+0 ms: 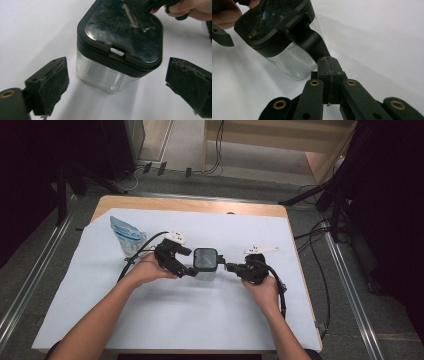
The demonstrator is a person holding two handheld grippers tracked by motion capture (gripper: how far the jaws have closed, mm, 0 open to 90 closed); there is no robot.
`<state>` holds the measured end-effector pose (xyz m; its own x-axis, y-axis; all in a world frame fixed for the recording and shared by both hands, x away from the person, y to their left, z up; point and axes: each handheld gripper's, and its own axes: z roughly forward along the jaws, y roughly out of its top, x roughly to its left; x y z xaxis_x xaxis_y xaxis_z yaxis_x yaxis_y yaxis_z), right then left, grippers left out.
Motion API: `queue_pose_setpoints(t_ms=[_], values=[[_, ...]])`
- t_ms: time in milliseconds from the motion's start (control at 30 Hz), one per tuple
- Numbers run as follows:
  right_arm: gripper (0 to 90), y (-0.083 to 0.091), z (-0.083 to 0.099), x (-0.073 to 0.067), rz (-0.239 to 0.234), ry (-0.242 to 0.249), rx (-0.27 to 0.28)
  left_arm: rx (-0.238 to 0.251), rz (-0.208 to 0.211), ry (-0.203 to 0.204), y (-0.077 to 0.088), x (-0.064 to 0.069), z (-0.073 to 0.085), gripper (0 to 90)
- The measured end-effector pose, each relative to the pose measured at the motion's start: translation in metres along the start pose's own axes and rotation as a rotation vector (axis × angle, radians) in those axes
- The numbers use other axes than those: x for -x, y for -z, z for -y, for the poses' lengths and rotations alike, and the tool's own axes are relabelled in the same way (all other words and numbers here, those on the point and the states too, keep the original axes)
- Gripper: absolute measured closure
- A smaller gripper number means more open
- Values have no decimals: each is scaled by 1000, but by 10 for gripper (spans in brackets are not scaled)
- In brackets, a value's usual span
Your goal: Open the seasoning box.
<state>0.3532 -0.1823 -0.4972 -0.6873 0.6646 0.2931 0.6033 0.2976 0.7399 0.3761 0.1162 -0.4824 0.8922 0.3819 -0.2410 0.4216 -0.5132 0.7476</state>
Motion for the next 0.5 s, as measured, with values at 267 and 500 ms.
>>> queue_pose_setpoints(t_ms=[267,500], values=[[900,-1,0,1,2,-5,2,-12,9,-31,-11,-1,-5,42],[900,-1,0,1,3,-6,2,-8,12,-42,-20,-5,-3,71]])
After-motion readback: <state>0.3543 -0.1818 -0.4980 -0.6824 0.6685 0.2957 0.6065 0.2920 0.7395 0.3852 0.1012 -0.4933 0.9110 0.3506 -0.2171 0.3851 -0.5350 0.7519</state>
